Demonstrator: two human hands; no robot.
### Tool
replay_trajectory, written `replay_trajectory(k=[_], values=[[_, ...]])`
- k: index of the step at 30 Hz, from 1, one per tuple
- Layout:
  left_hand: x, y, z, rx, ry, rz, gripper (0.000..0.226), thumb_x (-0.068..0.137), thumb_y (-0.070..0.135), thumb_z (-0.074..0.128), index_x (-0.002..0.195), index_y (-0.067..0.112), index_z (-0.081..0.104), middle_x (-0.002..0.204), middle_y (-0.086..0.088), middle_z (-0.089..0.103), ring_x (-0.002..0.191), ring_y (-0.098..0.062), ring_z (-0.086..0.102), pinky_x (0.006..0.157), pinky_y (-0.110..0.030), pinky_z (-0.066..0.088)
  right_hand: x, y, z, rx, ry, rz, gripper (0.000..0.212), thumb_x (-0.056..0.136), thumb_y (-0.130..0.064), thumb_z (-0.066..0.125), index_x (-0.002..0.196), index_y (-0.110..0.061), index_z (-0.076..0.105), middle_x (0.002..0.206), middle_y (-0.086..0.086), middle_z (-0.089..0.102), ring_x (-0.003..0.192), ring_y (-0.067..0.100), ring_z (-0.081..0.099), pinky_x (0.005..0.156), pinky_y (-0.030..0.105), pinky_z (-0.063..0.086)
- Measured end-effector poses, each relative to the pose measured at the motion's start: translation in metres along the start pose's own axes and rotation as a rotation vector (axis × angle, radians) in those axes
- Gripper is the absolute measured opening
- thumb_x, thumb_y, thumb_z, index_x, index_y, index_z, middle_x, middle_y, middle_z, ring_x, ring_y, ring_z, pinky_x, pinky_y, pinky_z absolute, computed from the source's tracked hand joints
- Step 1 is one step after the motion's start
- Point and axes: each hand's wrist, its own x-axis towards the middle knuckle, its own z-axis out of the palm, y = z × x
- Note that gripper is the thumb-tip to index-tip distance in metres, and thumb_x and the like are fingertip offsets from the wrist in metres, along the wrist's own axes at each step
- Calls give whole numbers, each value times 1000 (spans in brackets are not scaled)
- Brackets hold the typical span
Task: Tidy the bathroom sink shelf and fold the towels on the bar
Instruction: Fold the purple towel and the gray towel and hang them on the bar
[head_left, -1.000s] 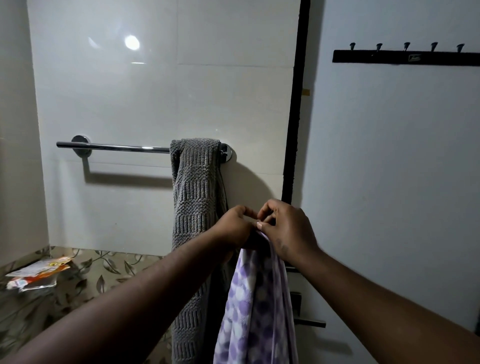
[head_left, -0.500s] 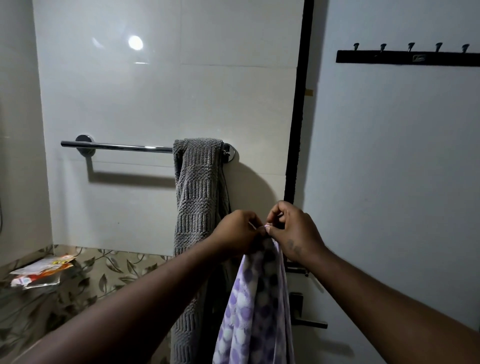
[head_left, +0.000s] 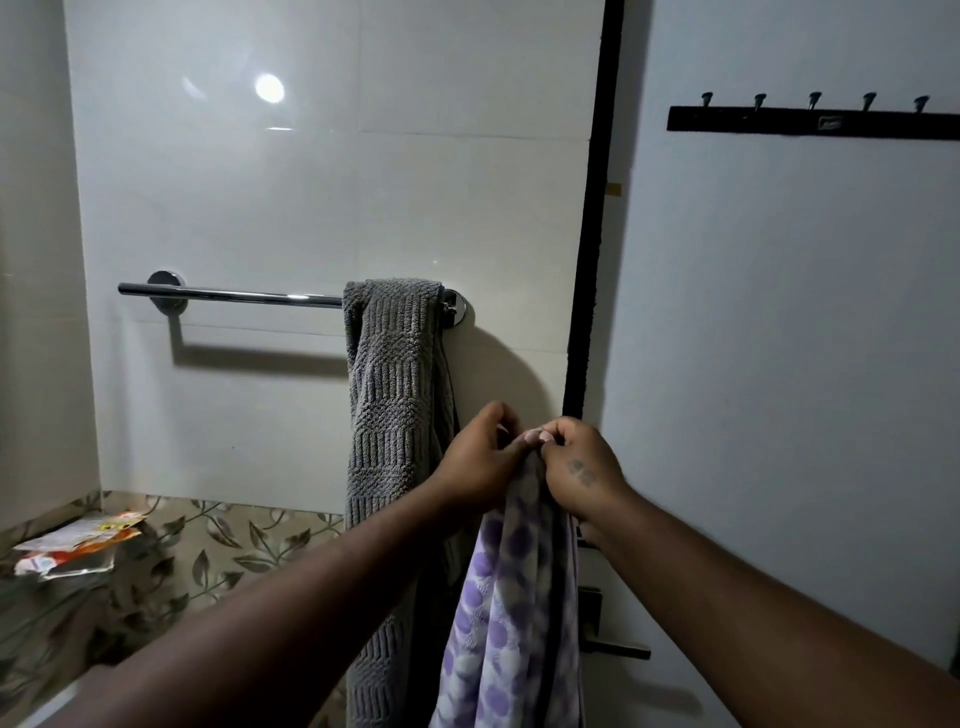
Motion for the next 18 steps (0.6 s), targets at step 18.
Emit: replay_trajectory(k=[18], values=[[-30, -15, -5, -325, -263, -104, 27, 100, 12, 64, 111, -13, 67, 107, -28, 72, 96, -31, 60, 90, -56, 50, 13, -24, -7, 137, 87, 46, 25, 100, -19, 47, 83, -22, 64, 92, 9, 71, 90, 37, 72, 82, 52, 61]])
